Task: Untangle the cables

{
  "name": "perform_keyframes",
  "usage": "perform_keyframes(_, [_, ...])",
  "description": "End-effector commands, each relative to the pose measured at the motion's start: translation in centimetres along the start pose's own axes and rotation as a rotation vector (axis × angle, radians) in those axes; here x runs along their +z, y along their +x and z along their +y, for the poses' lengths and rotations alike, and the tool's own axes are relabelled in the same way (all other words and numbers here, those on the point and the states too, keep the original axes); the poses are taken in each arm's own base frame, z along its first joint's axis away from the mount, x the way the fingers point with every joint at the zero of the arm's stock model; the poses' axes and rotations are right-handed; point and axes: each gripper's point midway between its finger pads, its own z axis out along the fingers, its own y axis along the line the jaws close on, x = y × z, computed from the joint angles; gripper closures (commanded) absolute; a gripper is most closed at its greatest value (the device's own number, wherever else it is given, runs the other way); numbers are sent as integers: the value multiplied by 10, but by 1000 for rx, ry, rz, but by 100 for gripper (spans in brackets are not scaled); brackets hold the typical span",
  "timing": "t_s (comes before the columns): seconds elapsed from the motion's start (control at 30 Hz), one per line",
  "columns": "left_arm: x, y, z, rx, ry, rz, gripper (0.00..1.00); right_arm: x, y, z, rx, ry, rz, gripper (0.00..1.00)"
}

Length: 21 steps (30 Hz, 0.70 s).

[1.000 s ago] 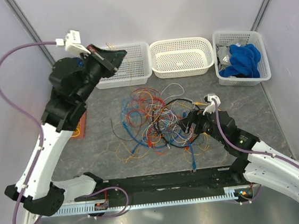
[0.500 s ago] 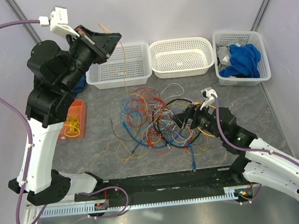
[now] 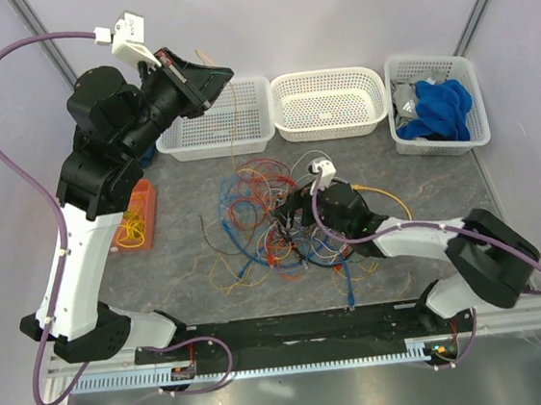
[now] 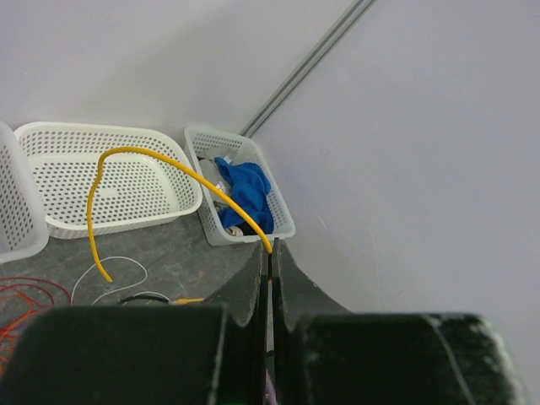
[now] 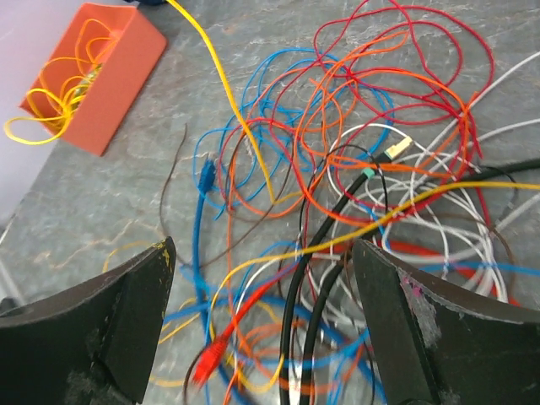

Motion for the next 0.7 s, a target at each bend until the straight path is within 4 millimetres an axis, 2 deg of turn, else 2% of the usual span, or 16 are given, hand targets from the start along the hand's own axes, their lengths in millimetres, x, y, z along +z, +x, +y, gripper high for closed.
perform_keyframes(0.0, [-3,5,-7,-10,35,23,98,31,-48,12,-32,-13,-204,6])
perform_keyframes(0.03, [-2,9,-5,-13,32,35,98,43,-39,4,-31,14,-190,6])
perform_keyframes(0.07, [-2,10,-4,-14,31,38,98,49,-43,6,-33,10,-197,6])
perform_keyframes(0.23, [-5,17,-1,-14,31,55,98,70,-35,4,-1,-8,-219,8])
perform_keyframes(0.3, [-5,20,0,-18,29,62,98,77,-38,4,1,-9,-234,13])
perform_keyframes(0.33, [-5,23,4,-14,21,67,98,81,-34,1,6,0,-224,27])
perform_keyframes(0.37, [-7,22,4,-13,19,63,98,82,-36,4,6,-9,-226,37])
perform_keyframes(0.4, [-9,24,6,-8,12,64,98,81,-37,5,6,-14,-229,64])
perform_keyframes(0.47, [-16,19,9,7,-2,41,98,72,-48,9,9,-17,-256,82])
perform_keyframes(0.5, [-19,19,10,10,-11,34,98,67,-55,10,9,-8,-270,89])
perform_keyframes(0.53, [-17,24,20,11,-42,35,98,58,-67,14,3,-1,-279,97])
perform_keyframes(0.57, [-20,25,22,12,-46,32,98,54,-78,18,-15,1,-292,100])
perform_keyframes(0.6, [-22,31,27,11,-53,31,98,48,-89,21,-25,11,-304,100])
perform_keyframes(0.63, [-24,33,33,11,-68,23,98,34,-103,28,-35,16,-304,100])
perform_keyframes(0.67, [-27,35,36,11,-75,17,98,27,-122,38,-57,9,-327,100])
